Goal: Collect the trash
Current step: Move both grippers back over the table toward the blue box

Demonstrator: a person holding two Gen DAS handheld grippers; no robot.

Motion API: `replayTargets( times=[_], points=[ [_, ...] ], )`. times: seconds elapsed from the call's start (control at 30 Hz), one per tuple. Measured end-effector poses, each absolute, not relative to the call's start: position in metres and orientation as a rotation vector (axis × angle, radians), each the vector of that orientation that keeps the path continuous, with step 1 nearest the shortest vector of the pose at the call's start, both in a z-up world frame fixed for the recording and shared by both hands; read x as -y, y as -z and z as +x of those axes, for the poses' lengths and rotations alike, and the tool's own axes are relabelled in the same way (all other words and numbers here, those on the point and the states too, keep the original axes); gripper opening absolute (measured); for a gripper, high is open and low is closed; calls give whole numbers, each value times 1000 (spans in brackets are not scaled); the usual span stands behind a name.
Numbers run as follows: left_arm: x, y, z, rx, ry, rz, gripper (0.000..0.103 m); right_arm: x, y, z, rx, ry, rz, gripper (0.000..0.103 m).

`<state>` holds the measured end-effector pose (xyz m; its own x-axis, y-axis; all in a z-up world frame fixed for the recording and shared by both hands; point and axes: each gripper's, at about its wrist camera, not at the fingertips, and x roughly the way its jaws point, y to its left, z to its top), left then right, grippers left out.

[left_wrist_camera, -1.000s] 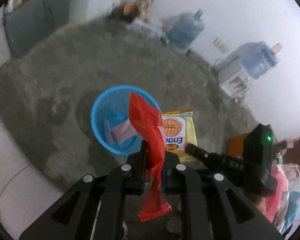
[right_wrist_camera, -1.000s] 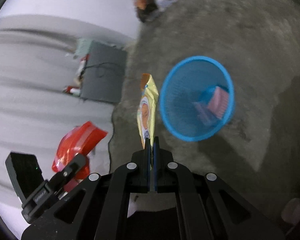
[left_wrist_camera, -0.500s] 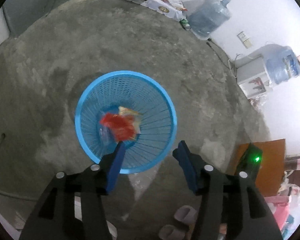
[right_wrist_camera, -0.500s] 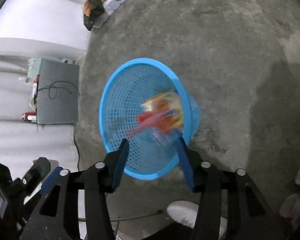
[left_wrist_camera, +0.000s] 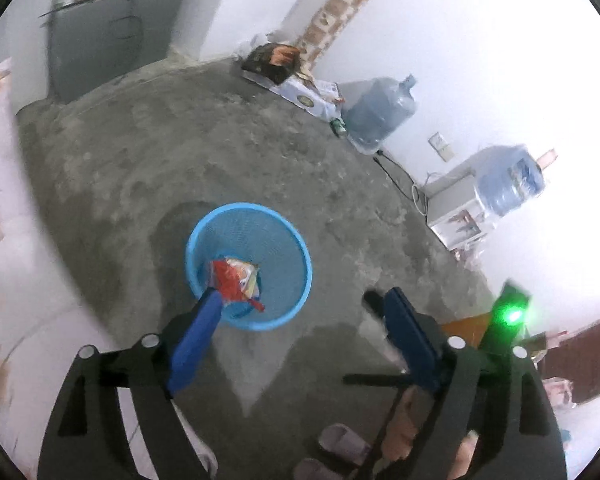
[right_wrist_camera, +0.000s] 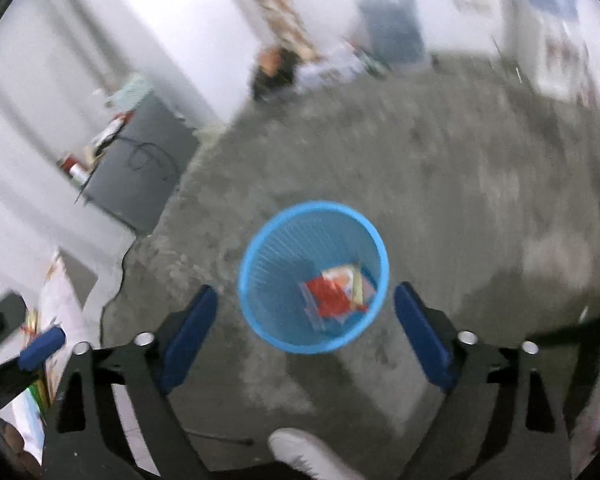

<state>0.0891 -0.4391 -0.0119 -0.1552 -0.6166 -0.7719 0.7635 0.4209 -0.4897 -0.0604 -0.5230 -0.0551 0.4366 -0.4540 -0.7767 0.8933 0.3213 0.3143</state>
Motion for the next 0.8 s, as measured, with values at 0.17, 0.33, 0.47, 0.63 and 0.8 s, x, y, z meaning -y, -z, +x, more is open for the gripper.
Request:
replayTargets(
  times=[0.17, 0.33, 0.47, 0.63, 0.8],
  points=[
    [338, -11, 98, -1163, 1110, 67, 92, 466, 7, -33, -656, 937, 541, 95],
    [235, -32, 100, -987, 947, -2, 97, 417, -10, -3, -698, 883, 299, 95],
    [166, -39, 99, -923, 842, -45, 97, 388, -17, 21, -697, 806, 177, 95],
    [102, -45, 100, -871, 765, -108, 97, 364, -27, 36, -642, 577, 232, 95],
    [43, -46, 107, -790, 696, -197, 97, 347, -38, 46, -570, 362, 331, 95]
  ],
)
